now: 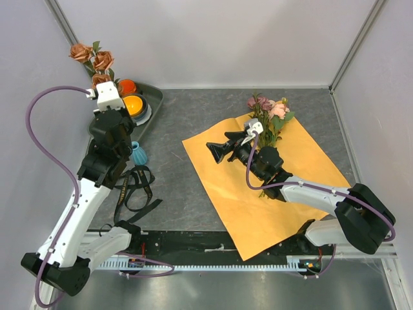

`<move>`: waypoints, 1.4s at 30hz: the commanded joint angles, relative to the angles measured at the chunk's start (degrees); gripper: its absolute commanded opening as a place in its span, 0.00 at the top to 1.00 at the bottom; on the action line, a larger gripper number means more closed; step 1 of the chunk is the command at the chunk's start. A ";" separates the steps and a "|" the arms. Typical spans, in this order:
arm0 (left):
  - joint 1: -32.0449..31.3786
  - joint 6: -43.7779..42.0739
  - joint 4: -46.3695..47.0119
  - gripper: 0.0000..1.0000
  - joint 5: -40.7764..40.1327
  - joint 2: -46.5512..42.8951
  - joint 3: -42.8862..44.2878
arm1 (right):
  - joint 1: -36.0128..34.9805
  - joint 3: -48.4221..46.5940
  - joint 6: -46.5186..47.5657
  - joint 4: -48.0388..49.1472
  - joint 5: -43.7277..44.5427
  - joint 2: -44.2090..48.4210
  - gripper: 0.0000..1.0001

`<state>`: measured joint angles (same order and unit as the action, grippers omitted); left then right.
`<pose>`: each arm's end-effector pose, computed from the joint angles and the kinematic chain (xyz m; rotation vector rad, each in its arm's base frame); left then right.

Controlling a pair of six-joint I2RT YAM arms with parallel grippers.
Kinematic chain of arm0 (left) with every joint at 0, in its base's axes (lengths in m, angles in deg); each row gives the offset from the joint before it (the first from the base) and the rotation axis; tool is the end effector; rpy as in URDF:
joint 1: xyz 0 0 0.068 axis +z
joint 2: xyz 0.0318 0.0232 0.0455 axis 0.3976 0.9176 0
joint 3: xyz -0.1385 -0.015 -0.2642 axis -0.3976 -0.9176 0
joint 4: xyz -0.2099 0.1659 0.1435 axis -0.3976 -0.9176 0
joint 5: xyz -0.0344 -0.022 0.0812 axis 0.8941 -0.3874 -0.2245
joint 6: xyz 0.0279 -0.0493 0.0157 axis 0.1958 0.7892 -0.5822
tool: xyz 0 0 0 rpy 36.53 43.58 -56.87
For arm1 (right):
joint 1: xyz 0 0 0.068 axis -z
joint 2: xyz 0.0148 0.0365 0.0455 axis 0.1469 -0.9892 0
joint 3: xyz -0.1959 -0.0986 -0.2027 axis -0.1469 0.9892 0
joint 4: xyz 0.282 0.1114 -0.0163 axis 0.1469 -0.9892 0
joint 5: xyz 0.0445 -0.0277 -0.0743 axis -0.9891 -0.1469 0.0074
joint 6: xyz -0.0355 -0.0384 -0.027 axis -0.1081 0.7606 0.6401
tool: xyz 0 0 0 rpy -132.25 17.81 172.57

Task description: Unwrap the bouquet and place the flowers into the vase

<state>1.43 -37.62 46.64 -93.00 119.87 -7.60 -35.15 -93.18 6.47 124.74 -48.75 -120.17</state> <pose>0.2224 -0.0605 0.4609 -0.2774 1.6023 0.2131 0.2331 0.2205 0.2617 -0.3172 1.4662 0.8509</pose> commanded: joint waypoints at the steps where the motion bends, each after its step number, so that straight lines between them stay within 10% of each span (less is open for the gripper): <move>1: 1.78 4.21 3.20 0.98 2.24 0.26 -0.71 | 0.09 -0.10 0.23 2.40 0.57 0.09 0.02; 42: 11.01 15.63 9.35 0.96 2.68 9.04 -13.02 | 0.53 -0.72 0.40 2.05 0.22 -2.02 0.02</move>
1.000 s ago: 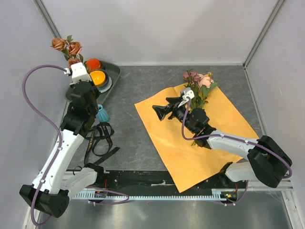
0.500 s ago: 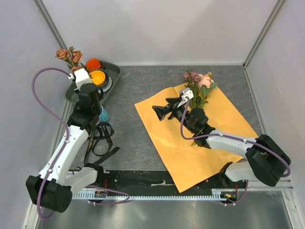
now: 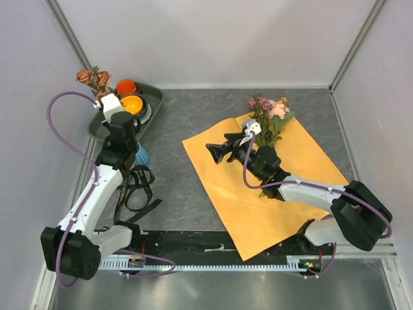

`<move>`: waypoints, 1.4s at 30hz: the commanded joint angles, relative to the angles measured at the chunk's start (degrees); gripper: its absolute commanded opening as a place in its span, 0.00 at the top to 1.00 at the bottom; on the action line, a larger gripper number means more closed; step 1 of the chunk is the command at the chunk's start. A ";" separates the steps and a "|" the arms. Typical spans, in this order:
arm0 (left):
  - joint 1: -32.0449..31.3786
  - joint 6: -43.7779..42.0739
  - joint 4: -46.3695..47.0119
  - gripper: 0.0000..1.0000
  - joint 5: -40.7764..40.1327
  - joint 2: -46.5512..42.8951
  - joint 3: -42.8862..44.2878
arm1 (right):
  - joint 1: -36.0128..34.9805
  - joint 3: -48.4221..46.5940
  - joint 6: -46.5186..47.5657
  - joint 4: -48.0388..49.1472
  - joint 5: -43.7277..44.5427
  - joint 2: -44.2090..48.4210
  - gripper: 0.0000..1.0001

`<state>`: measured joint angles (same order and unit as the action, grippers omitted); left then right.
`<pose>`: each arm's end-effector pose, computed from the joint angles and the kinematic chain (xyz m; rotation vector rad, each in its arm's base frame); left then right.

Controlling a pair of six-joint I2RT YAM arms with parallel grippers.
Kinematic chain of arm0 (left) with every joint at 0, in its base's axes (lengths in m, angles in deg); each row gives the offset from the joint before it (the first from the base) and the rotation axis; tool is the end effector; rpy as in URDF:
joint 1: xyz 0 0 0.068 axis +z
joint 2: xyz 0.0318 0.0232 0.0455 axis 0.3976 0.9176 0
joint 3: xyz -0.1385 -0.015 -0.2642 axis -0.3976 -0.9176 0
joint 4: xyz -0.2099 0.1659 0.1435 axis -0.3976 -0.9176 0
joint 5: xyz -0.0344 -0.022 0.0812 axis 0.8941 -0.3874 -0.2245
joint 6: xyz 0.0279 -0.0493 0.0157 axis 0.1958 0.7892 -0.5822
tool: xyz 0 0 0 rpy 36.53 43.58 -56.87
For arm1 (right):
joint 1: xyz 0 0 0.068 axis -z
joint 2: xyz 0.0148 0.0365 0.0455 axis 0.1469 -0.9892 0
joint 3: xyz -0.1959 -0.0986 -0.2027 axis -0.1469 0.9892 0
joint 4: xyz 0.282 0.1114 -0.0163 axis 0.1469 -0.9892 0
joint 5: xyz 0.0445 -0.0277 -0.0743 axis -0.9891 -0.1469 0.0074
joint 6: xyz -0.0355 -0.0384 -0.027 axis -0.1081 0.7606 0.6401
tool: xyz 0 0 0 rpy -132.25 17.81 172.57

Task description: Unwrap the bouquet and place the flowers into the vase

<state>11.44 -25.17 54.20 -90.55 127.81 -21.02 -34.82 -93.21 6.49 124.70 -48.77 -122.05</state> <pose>0.2830 -0.0337 0.3495 -0.5094 1.7488 0.2557 0.2379 0.2224 0.2519 -0.3211 1.4991 0.8365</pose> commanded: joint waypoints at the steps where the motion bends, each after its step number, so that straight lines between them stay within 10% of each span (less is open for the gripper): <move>1: 1.09 3.35 1.71 0.96 0.49 1.28 0.31 | 0.20 -0.70 0.38 2.09 0.24 -0.05 0.02; 42: 1.09 6.87 -4.45 0.38 2.25 2.34 -0.65 | 0.64 -0.52 0.20 2.27 0.15 -0.05 0.02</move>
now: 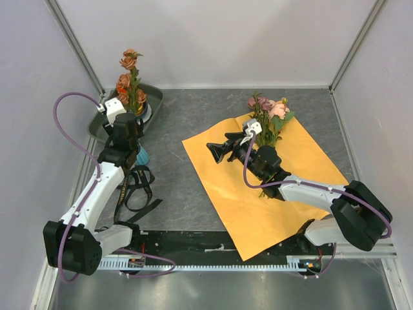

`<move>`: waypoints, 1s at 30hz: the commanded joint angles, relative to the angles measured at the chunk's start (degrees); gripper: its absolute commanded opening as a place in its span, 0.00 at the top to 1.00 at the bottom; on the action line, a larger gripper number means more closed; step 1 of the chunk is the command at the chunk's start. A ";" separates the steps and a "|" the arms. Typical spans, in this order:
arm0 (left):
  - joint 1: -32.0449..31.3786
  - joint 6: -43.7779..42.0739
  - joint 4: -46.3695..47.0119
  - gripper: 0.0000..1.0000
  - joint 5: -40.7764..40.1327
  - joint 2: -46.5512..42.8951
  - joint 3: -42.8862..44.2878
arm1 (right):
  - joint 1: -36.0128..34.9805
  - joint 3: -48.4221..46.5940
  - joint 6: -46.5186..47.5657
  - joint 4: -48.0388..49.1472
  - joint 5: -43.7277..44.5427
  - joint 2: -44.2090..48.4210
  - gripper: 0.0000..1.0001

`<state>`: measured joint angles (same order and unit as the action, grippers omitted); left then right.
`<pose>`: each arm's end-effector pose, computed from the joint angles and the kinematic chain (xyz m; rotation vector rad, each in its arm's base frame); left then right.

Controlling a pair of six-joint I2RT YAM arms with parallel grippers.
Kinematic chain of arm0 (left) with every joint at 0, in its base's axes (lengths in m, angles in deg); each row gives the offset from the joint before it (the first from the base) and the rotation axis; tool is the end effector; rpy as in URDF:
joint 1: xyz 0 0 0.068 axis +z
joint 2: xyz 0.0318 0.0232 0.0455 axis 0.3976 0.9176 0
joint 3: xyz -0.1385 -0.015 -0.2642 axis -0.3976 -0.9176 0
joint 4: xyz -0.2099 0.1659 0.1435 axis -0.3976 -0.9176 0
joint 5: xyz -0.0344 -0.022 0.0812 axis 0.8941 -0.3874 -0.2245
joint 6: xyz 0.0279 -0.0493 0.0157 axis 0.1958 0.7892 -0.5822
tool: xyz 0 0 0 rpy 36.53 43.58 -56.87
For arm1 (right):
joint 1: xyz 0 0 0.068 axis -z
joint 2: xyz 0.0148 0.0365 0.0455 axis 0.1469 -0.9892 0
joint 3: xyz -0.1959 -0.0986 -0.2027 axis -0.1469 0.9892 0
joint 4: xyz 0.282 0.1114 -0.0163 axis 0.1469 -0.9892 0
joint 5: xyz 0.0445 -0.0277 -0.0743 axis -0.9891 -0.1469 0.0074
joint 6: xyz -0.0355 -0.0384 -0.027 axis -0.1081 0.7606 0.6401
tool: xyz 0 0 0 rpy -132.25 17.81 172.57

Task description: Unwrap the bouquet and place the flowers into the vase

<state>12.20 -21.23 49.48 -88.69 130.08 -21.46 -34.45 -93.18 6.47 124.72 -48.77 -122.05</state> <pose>0.2892 -0.0323 0.3273 -0.5394 1.8542 0.2487 0.2392 0.2208 0.2517 -0.3159 1.4997 0.8316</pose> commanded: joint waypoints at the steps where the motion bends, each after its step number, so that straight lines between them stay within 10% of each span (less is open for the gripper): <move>1: 0.33 2.93 0.27 0.38 0.48 0.07 -0.22 | 0.27 -0.54 0.23 2.25 0.24 -0.22 0.02; 12: -0.20 2.23 -0.34 0.22 1.80 -0.98 -0.22 | 0.27 -0.72 -0.04 2.34 -0.11 -0.66 0.02; 21: -0.20 -0.05 -4.99 0.04 17.77 -11.87 -0.83 | 0.44 -2.56 -0.04 -0.82 0.94 -0.84 0.02; 30: -0.20 -0.85 -4.66 0.06 50.25 -23.32 -3.46 | 5.70 -21.71 -16.52 -44.97 28.44 -5.57 0.02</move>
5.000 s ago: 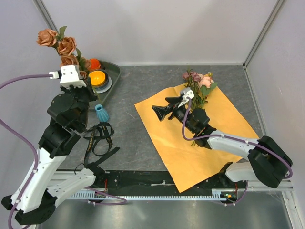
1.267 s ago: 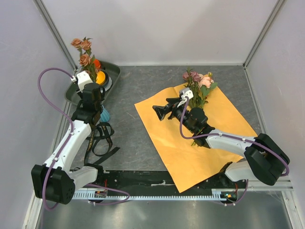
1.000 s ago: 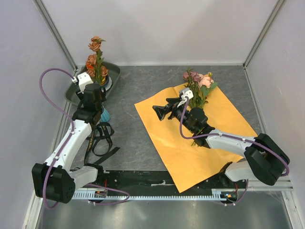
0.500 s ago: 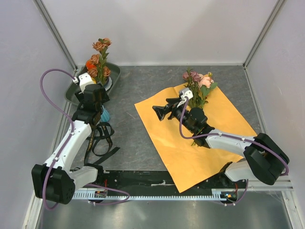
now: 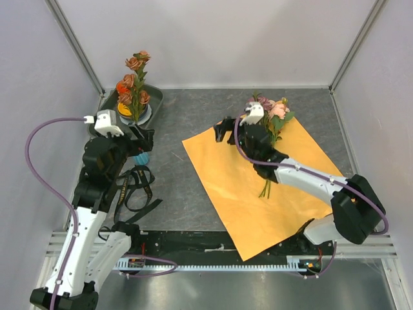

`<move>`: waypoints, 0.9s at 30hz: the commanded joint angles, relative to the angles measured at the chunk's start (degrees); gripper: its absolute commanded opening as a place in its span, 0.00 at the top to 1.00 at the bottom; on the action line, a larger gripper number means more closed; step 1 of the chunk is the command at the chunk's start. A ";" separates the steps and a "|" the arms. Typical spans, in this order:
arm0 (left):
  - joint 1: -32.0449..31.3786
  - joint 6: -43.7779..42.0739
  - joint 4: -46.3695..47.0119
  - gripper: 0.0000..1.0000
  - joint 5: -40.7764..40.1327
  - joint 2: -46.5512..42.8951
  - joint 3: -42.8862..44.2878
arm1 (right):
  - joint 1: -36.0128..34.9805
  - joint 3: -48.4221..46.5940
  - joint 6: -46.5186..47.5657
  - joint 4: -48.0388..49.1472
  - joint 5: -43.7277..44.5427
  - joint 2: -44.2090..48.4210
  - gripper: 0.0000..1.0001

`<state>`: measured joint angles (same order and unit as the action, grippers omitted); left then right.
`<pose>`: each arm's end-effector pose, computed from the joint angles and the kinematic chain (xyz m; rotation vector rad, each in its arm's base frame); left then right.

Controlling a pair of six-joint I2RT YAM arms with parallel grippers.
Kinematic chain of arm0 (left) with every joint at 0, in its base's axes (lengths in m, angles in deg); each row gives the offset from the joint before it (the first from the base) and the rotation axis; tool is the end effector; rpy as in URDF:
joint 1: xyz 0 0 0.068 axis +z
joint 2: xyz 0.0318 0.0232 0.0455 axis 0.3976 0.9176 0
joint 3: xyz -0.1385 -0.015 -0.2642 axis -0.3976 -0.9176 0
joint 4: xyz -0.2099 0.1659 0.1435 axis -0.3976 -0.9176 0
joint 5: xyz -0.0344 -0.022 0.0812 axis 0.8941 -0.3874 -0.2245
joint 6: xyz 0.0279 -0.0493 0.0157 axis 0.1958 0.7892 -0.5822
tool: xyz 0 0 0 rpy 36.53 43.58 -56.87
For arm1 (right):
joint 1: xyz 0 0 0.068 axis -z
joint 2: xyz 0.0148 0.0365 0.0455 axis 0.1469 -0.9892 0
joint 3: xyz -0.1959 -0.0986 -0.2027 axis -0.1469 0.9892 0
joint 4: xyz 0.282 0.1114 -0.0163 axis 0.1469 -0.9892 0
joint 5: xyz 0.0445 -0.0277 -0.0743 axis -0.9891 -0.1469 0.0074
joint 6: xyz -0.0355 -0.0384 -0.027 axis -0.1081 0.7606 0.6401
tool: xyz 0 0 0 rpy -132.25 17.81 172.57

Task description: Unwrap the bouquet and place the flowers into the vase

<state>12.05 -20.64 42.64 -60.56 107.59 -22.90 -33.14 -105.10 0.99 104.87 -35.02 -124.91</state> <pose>0.1931 -0.0334 0.3904 -0.2448 1.7511 -0.3035 0.2766 0.2306 0.2740 -0.0702 1.6988 0.6313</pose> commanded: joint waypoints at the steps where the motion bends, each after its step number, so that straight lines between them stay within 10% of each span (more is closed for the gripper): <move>1: -0.05 -1.44 2.71 0.06 25.32 0.14 -2.11 | 5.80 -10.51 -12.38 -27.02 14.27 -3.16 0.03; 7: -0.05 -5.03 4.04 0.14 43.09 7.44 -2.90 | 15.39 -6.48 -15.48 -32.48 12.58 -0.88 0.14; 27: -0.05 -5.74 5.71 0.16 39.68 1.03 -9.06 | 25.67 -0.85 -9.67 -32.31 7.06 -9.05 0.60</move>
<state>12.05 -25.08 46.53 -22.84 108.92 -31.52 -7.81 -104.38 -9.27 71.56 -27.13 -133.02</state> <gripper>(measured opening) 0.841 0.435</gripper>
